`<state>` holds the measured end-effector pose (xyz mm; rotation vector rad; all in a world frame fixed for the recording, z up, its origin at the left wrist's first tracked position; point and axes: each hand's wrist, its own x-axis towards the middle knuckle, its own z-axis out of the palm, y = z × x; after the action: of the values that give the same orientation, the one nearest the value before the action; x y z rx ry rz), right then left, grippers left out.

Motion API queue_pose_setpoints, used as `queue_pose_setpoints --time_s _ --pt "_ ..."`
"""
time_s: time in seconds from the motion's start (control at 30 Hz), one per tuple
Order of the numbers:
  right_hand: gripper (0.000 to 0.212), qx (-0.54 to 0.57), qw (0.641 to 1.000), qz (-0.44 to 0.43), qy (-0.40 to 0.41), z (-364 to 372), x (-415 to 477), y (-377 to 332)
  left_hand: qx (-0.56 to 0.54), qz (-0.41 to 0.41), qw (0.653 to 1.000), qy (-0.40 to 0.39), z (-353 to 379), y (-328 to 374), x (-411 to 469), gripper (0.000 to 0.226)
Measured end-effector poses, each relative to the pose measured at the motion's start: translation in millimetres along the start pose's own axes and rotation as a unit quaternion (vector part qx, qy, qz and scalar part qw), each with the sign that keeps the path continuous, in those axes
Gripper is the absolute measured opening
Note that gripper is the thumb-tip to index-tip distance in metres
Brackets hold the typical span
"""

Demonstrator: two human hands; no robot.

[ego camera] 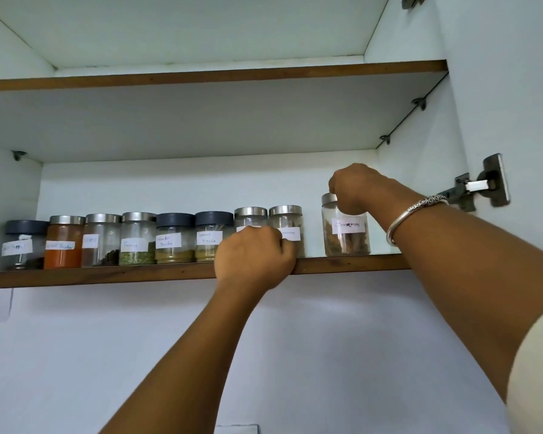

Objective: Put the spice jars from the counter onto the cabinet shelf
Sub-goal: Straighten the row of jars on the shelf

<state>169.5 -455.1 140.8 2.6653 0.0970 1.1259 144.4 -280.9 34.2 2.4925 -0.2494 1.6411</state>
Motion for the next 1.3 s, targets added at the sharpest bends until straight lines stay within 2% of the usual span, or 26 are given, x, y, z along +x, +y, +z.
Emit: queue_pose_setpoints --time_s 0.07,0.17,0.27,0.37,0.6,0.77,1.3 --pt "0.029 0.003 1.000 -0.003 -0.019 10.2 12.6 -1.4 0.002 0.002 1.000 0.014 2.4 -0.4 -0.9 0.035" --pt "0.005 -0.011 0.999 -0.008 -0.035 23.3 26.9 -3.5 0.001 0.005 0.999 0.036 4.8 -0.7 -1.8 0.036" --pt "0.021 -0.019 0.999 -0.004 -0.043 32.6 38.8 -5.8 0.002 0.005 0.998 0.056 4.9 -0.1 -2.7 0.037" --pt "0.024 -0.021 0.998 -0.006 -0.059 38.6 48.3 -5.2 0.008 0.009 0.997 0.073 5.1 1.0 -4.1 0.038" --pt "0.006 -0.021 0.994 -0.023 -0.105 49.2 65.0 -2.2 0.010 0.012 0.995 0.098 5.3 1.8 -6.2 0.040" --pt "0.036 0.036 0.991 -0.019 -0.129 58.9 64.2 -1.8 0.003 0.021 0.994 0.110 3.6 3.2 -8.2 0.037" --pt "0.047 0.143 0.980 0.004 -0.141 61.2 54.7 -7.3 -0.001 0.019 0.993 0.114 3.3 3.9 -8.7 0.037"
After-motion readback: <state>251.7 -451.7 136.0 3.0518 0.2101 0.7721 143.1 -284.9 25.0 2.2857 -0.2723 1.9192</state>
